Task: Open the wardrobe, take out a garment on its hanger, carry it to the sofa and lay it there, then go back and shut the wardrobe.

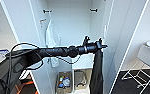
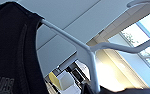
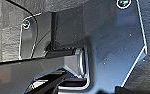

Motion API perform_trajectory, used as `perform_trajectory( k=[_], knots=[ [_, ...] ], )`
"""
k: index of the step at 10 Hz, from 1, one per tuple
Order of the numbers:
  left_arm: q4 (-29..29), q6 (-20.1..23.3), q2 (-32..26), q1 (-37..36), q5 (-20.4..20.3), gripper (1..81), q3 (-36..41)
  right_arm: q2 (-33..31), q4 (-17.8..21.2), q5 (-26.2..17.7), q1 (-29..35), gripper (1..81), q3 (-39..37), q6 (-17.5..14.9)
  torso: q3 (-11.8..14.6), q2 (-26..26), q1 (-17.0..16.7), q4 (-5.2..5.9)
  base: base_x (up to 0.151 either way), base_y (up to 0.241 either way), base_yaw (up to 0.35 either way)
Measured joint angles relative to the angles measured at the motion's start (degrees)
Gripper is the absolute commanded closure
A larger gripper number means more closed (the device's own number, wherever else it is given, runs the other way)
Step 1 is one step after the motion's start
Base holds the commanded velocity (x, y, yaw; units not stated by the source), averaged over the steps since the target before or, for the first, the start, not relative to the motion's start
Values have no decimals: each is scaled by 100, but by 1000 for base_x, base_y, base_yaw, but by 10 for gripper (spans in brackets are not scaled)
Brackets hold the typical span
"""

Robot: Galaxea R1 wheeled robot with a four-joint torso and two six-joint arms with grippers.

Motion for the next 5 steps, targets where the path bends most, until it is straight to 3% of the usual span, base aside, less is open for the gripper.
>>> perform_trajectory(
  k=[5],
  knots=[
    [230, -2, -744, 302, -35, 811, 855, -2, 0, -2, 2, 10, 0, -2, 0, 0, 0, 0, 0, 0, 0]
  ],
)
